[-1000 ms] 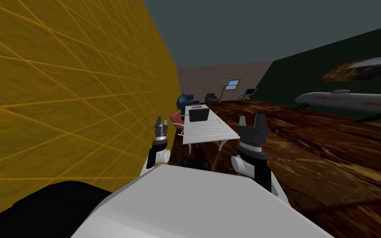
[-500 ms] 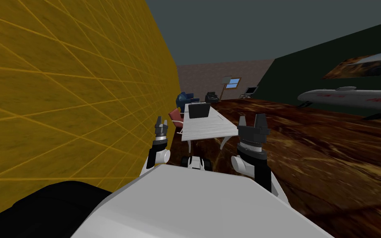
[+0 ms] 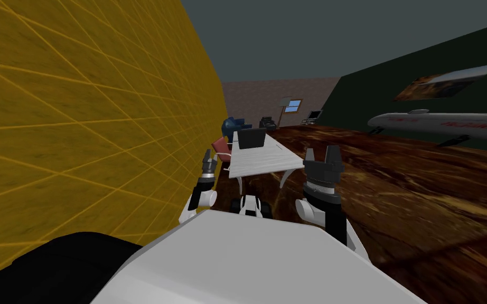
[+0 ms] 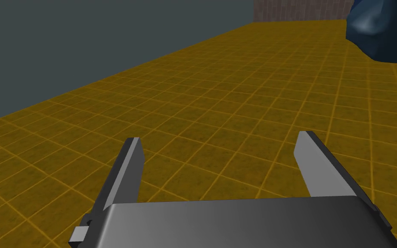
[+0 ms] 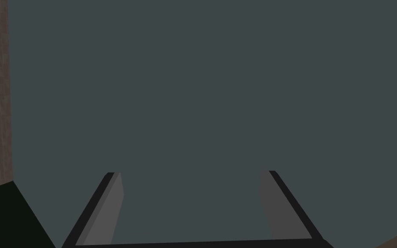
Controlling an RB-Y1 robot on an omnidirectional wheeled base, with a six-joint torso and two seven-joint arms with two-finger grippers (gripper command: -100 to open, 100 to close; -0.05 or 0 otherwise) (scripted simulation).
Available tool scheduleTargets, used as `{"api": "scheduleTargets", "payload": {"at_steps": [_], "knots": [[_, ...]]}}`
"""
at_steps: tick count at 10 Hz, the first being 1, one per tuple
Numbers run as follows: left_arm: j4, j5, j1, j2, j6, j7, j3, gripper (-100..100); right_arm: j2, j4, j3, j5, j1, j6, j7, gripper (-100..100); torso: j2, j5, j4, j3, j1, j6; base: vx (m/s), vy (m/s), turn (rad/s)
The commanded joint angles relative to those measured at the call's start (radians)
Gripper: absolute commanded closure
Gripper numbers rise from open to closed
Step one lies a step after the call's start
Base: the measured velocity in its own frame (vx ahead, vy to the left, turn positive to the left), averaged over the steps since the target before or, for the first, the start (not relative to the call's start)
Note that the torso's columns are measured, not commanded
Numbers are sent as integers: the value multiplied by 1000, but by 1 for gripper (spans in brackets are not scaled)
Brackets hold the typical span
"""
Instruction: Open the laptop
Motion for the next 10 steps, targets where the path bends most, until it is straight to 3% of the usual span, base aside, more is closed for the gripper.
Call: {"api": "scheduleTargets", "payload": {"at_steps": [1, 3, 4, 5, 6, 8, 9, 10], "knots": [[47, 20, -30, 58, 32, 38, 8, -100, 0, 0, 0, 0, 0, 0, 0, 0, 0, 0, 0, 0, 0, 0, -6, -21, -44], [116, 49, -79, 122, 80, 89, 15, -100, 0, 0, 0, 0, 0, 0, 0, 0, 0, 0, 0, 0, 0, 0, -7, -28, -159], [117, 49, -79, 132, 80, 89, 15, -100, 0, 0, 0, 0, 0, 0, 0, 0, 0, 0, 0, 0, 0, 0, -9, -21, -84], [154, 65, -107, 171, 107, 118, 18, -100, 0, 0, 0, 0, 0, 0, 0, 0, 0, 0, 0, 0, 1, -1, -9, -28, -167], [156, 65, -107, 171, 107, 118, 18, -100, 0, 0, 0, 0, 0, 0, 0, 0, 0, 0, 0, 0, 0, 0, -6, -19, -71], [227, 101, -168, 243, 165, 182, 25, -100, 0, 0, 0, 0, 0, 0, 0, 0, 0, 0, 0, 0, 1, 0, -9, -30, -217], [242, 101, -168, 254, 165, 182, 25, -100, 0, 0, 0, 0, 0, 0, 0, 0, 0, 0, 0, 0, -1, 0, -12, -31, -88], [283, 120, -200, 294, 197, 215, 29, -100, 0, 0, 0, 0, 0, 0, 0, 0, 0, 0, 0, 0, 0, -1, -4, -31, -164]]}}
